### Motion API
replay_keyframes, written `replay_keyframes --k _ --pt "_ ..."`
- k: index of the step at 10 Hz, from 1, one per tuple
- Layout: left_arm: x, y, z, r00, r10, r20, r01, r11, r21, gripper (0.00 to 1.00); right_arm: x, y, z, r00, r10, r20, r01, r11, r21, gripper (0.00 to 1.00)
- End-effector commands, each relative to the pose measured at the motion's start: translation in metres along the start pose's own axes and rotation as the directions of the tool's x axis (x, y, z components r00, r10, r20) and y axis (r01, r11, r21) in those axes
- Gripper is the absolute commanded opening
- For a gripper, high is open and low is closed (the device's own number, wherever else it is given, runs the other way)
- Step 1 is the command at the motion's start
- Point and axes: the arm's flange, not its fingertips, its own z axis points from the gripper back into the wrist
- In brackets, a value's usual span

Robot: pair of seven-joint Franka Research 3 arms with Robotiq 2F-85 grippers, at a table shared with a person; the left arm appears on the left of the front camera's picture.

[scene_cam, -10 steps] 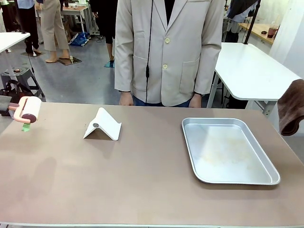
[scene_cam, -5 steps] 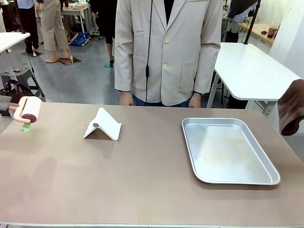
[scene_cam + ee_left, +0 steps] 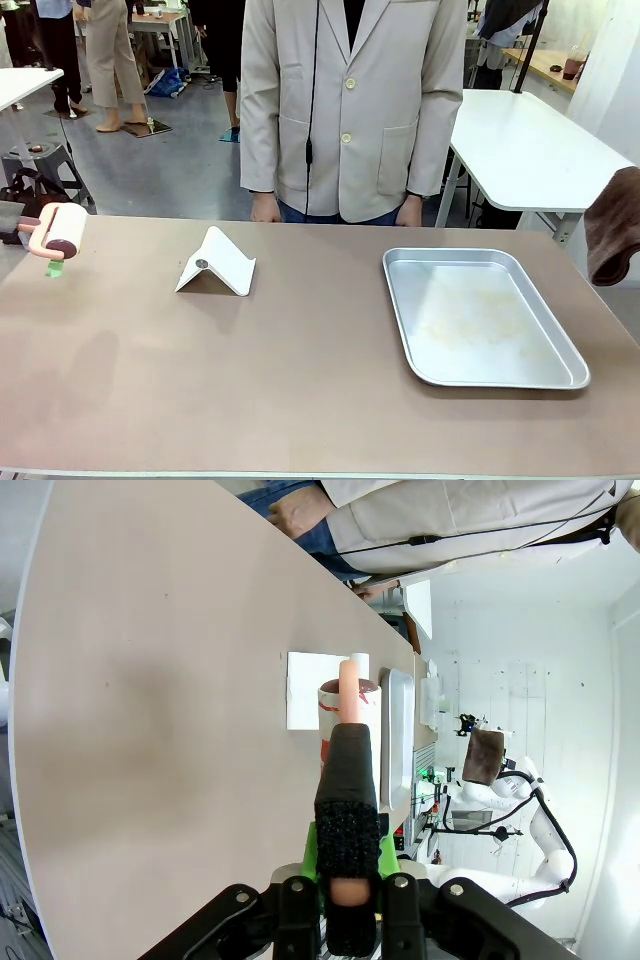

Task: Clean the surface of the table.
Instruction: Return the Lint Roller and towel to their original positions.

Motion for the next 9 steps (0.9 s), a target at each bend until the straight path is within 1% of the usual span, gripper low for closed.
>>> replay_keyframes --k 1,5,6,9 --pt "-0.001 -0.003 0.001 1.0 -0.005 0.003 0.005 1.0 0.001 0.03 -0.001 0.004 0.0 1.0 0.009 -0.003 -0.008 1.0 0.005 0.0" --pt "-0.001 -0.003 0.001 1.0 -0.005 0.003 0.005 1.0 0.001 0.03 -0.001 0.004 0.0 1.0 0.009 -0.003 -0.008 1.0 0.005 0.0" --pt "0.0 0.0 0.0 1.0 0.0 0.0 0.0 1.0 0.0 0.22 0.0 0.0 0.0 1.0 0.0 0.0 0.0 1.0 0.0 0.07" --pt "0.005 -0.031 -0.015 1.0 0.026 -0.004 -0.026 1.0 -0.013 0.22 0.015 0.004 -0.037 0.998 0.011 -0.061 -0.014 0.999 -0.044 0.07"
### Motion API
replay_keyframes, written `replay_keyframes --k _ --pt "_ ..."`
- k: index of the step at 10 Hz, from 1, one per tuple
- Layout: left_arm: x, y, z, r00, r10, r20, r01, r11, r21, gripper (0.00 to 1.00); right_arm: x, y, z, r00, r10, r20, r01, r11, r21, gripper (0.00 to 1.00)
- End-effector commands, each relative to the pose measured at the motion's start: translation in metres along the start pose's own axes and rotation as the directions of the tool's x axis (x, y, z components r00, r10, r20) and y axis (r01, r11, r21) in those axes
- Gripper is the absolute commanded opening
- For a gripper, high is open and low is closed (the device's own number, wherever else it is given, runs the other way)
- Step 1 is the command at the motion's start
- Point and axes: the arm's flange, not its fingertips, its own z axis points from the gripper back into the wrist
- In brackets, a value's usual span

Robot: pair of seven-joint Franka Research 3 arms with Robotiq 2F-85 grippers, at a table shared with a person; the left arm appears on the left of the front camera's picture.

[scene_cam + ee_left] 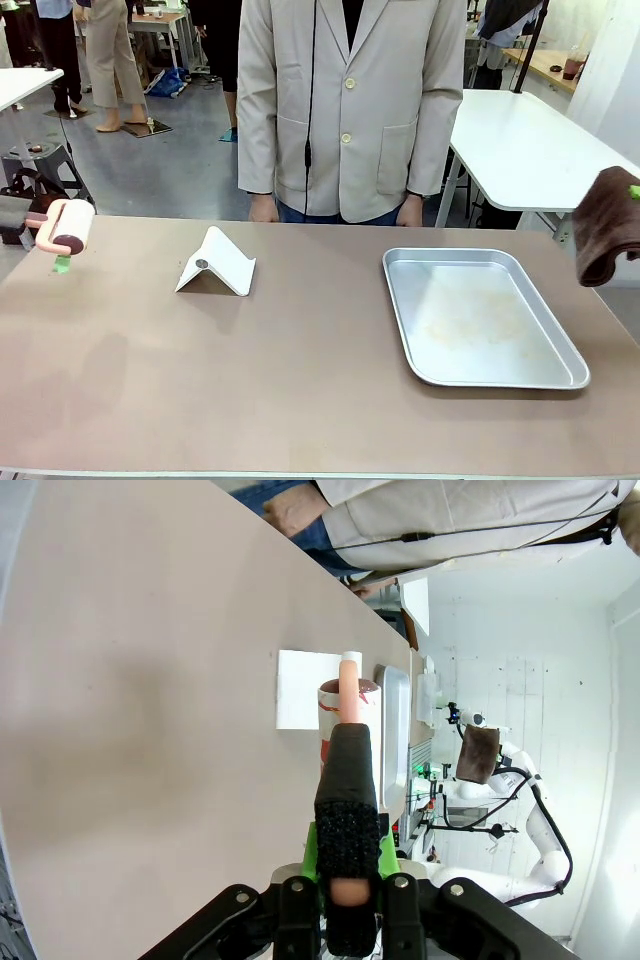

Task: Clean the surface of the table.
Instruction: Return the Lint Roller and towel to their original positions.

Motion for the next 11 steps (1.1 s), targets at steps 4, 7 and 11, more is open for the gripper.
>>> replay_keyframes --k 4,7,11 --pt "0.006 -0.074 -0.055 0.999 0.001 -0.046 -0.001 1.0 -0.005 0.22 0.029 0.014 -0.082 0.995 0.027 -0.101 -0.035 0.997 -0.072 0.07" --pt "0.007 -0.116 -0.11 0.991 -0.061 -0.115 0.067 0.996 0.052 0.22 0.042 0.013 -0.147 0.981 0.044 -0.188 -0.066 0.992 -0.111 0.07" --pt "-0.005 -0.154 -0.176 0.976 -0.128 -0.175 0.152 0.98 0.131 0.22 0.038 -0.004 -0.248 0.945 0.083 -0.315 -0.133 0.981 -0.138 0.07"
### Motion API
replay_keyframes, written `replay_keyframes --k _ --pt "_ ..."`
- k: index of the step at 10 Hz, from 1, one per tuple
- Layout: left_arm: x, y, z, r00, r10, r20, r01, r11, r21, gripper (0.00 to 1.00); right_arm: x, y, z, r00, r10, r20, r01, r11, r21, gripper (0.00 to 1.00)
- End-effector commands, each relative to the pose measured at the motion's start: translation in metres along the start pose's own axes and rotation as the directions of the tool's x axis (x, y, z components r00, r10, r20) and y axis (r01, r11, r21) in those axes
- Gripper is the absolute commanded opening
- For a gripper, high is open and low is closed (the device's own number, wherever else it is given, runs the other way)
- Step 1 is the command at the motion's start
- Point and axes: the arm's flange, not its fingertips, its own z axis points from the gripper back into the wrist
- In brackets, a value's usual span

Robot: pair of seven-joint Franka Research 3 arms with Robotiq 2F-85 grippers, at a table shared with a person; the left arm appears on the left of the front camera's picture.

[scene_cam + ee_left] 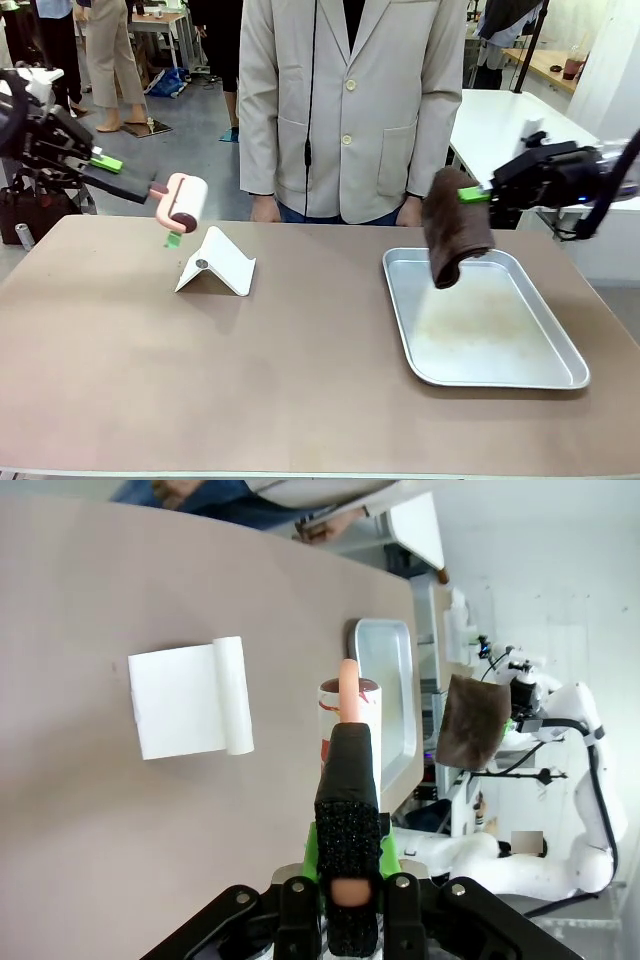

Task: Clean the surface of the table.
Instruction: Return the Lint Roller and towel to their original positions.

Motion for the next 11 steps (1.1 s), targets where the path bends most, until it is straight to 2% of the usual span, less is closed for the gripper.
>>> replay_keyframes --k 1,3,5,8,9,11 --pt "-0.008 -0.01 -0.02 1.0 0.0 -0.019 0.001 0.997 0.073 0.22 0.014 -0.003 -0.035 1.0 0.008 -0.011 -0.008 1.0 -0.004 0.07" --pt "-0.003 -0.014 -0.046 1.0 0.001 -0.014 0.0 0.994 0.113 0.22 0.02 -0.018 -0.073 0.996 0.014 -0.088 -0.012 1.0 0.014 0.07" --pt "0.006 -0.014 -0.059 1.0 0.026 0.006 -0.027 0.993 0.117 0.22 0.024 -0.032 -0.091 0.992 0.035 -0.119 -0.028 0.998 0.058 0.07" --pt "0.014 -0.011 -0.062 0.998 0.055 0.01 -0.056 0.994 0.092 0.22 0.022 -0.031 -0.074 0.991 0.042 -0.128 -0.029 0.994 0.101 0.07" --pt "0.008 -0.006 -0.063 1.0 0.018 -0.012 -0.016 0.992 0.123 0.22 0.019 -0.038 -0.092 0.99 0.007 -0.144 0.0 0.999 0.046 0.07" --pt "0.008 -0.006 -0.063 1.0 0.018 -0.012 -0.016 0.992 0.123 0.22 0.019 -0.038 -0.092 0.99 0.007 -0.144 0.0 0.999 0.046 0.07"
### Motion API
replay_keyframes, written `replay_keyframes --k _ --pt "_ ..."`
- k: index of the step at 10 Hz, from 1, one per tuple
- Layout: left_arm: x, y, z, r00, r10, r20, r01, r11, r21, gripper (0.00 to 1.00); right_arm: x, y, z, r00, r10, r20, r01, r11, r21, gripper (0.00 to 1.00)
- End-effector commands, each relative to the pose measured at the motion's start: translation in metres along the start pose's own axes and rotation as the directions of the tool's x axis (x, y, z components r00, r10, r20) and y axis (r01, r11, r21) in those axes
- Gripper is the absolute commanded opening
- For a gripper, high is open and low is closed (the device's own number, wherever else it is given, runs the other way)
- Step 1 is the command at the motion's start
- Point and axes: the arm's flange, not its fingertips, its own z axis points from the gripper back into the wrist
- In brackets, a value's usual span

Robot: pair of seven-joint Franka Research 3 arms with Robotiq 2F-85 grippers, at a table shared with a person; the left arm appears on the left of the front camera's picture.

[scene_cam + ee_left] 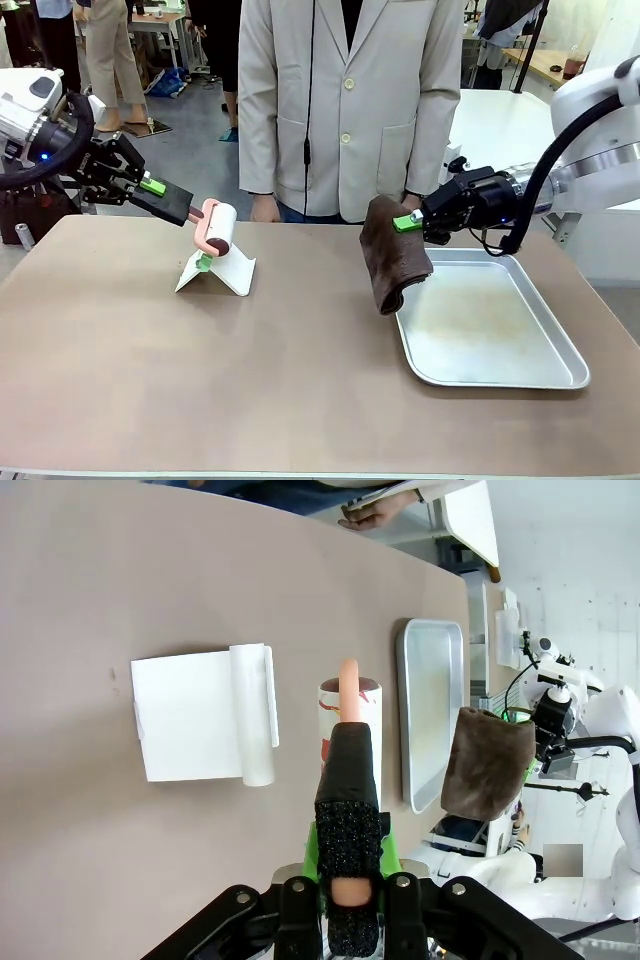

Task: Clean the surface of the table.
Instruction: Return the Lint Roller and towel to their original positions.

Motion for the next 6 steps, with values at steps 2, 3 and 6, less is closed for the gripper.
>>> replay_keyframes --k 2,3,6 --pt "0.0 0.0 0.0 1.0 0.0 0.0 0.0 1.0 0.0 0.22 0.0 0.0 0.0 1.0 0.0 0.0 0.0 1.0 0.0 0.07" --pt "0.002 -0.002 0.0 0.999 0.02 0.029 -0.021 0.999 0.026 0.22 0.007 -0.005 -0.002 0.999 -0.011 0.037 0.012 1.0 -0.018 0.07" --pt "0.01 -0.022 -0.016 0.999 0.04 -0.007 -0.039 0.993 0.108 0.22 0.038 -0.012 -0.023 0.996 0.076 0.046 -0.074 0.997 -0.039 0.07"
